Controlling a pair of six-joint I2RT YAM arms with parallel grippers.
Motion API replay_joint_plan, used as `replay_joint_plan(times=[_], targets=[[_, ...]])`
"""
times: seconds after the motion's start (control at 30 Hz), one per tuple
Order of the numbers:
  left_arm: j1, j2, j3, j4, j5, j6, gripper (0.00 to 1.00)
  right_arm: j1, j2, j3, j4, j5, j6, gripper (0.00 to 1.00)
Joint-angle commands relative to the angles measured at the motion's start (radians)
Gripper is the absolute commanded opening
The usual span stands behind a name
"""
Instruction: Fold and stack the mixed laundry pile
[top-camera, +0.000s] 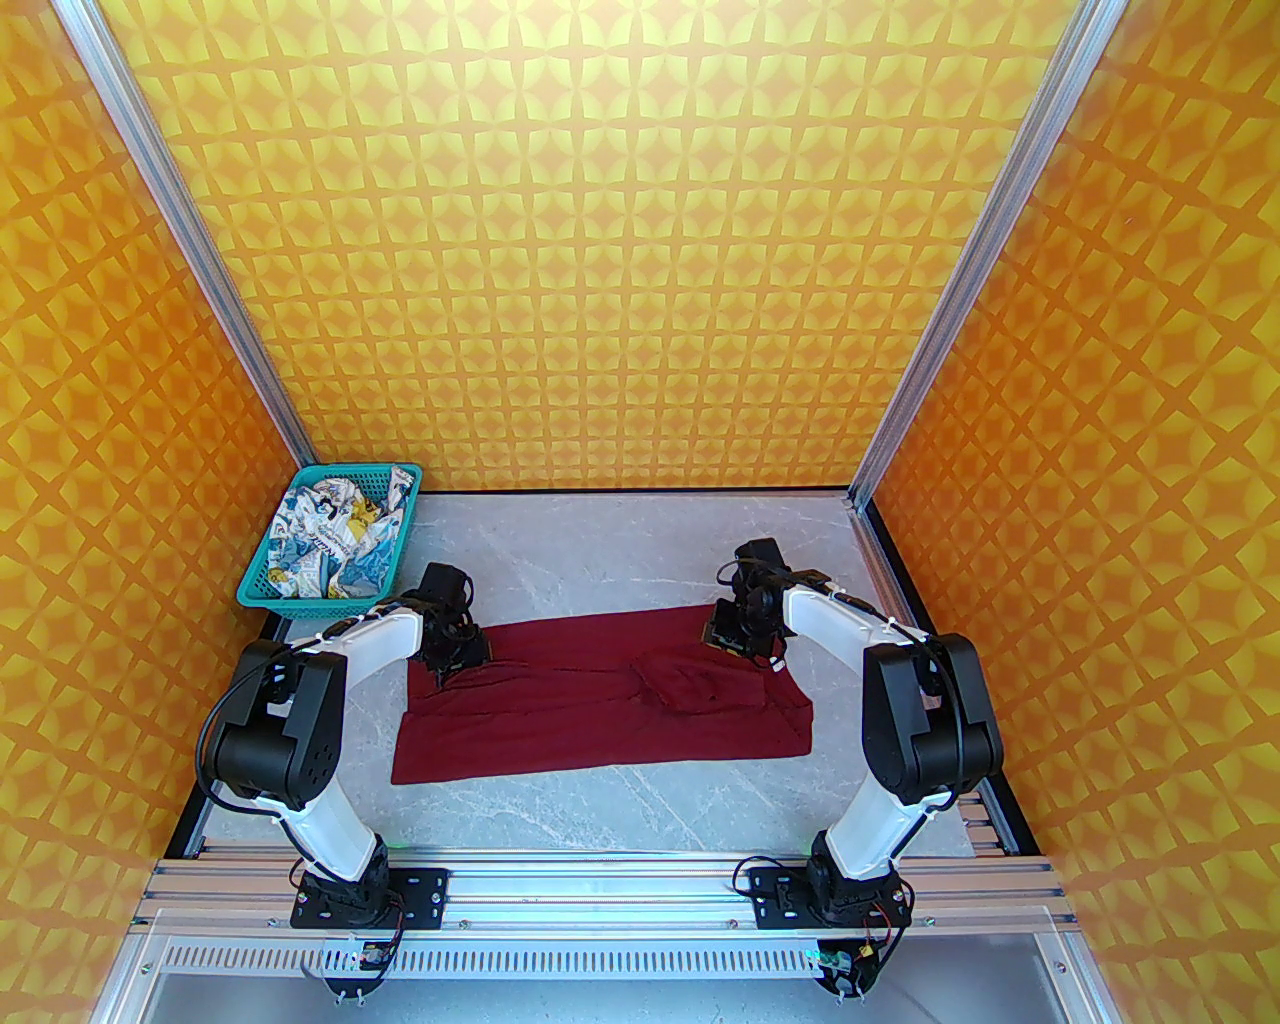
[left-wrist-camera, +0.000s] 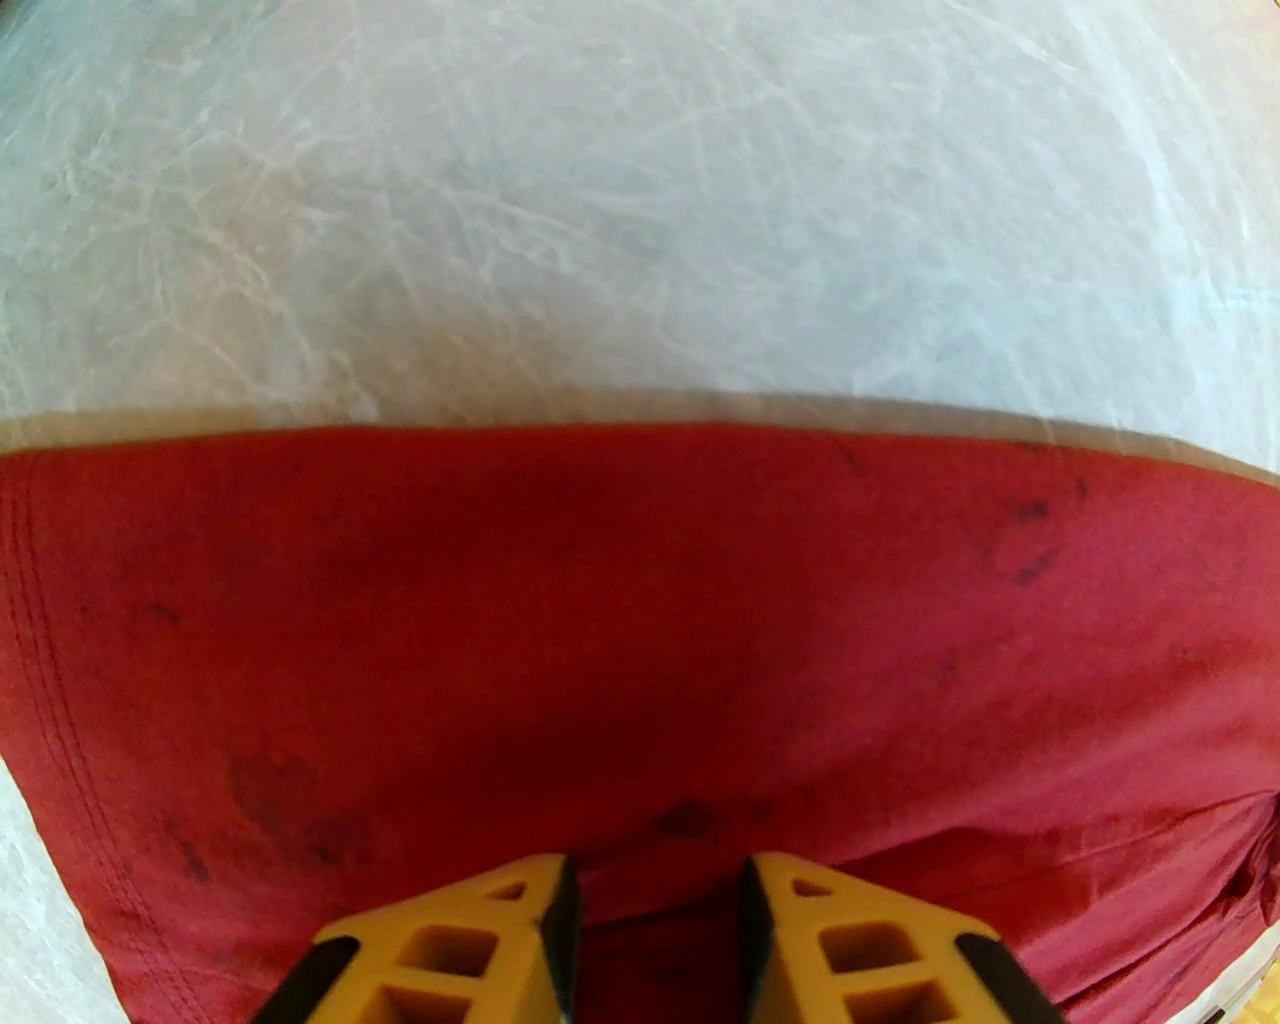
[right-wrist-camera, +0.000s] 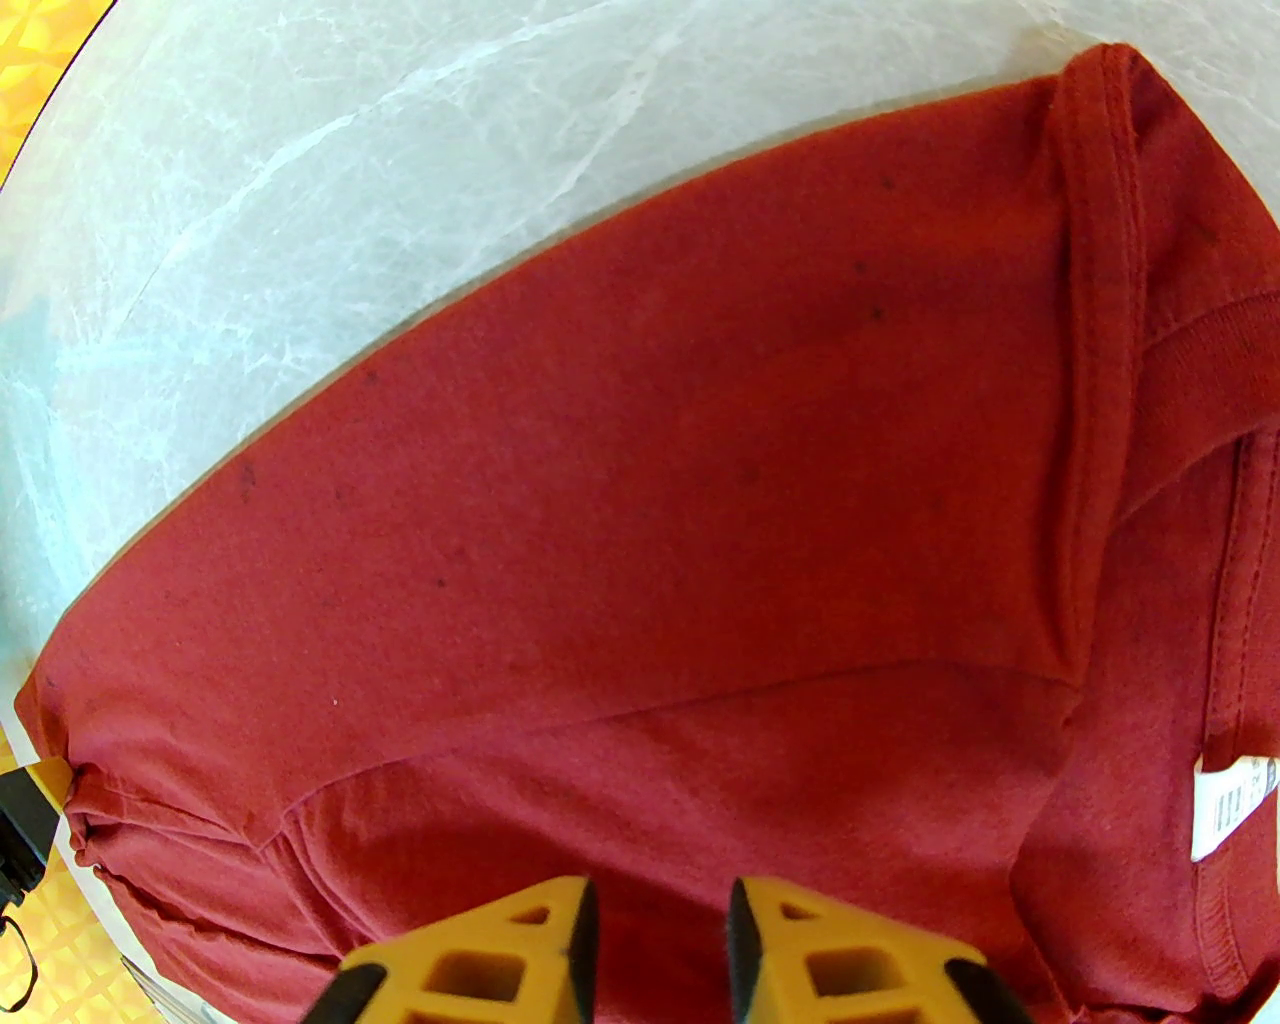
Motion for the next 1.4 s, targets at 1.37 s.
replay_joint_plan(times=[1.37], targets=[[-0.177,0.016,-0.028,-0.05,-0.095,0.071,0.39,0.012,0.014,-0.041,0.028,0.075,0.026,0.36]])
